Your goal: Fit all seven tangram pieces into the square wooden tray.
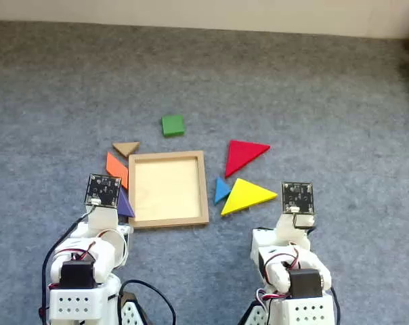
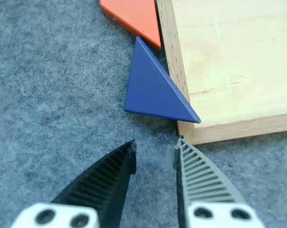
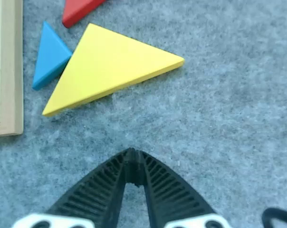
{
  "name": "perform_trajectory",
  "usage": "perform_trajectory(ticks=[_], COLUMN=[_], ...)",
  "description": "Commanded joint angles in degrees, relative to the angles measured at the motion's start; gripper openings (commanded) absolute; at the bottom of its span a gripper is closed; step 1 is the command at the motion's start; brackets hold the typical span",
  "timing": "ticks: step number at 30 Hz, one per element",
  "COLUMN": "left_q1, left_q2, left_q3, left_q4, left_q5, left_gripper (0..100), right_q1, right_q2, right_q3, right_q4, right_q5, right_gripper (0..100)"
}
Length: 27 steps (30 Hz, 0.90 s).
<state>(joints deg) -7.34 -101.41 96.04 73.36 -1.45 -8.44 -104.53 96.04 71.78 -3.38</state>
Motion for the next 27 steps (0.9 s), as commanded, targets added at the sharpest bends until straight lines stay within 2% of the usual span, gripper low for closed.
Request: perform_trajectory(ticks=[1, 27], left_q1=[1.01, 0.75], left_q2=[-2.42, -2.59], left_q3=[1.10, 1.10], left_q4=[0.26, 0.26], left_q5=[-0.26, -0.26], left_gripper=[14, 14], right_q1=[0.48, 0.48], right_q2=[-0.75, -0.75], right_q3=[5.93, 5.93], right_q4=[0.13, 0.13], right_q5=[0.53, 0.53], right_gripper=[0.7, 0.7])
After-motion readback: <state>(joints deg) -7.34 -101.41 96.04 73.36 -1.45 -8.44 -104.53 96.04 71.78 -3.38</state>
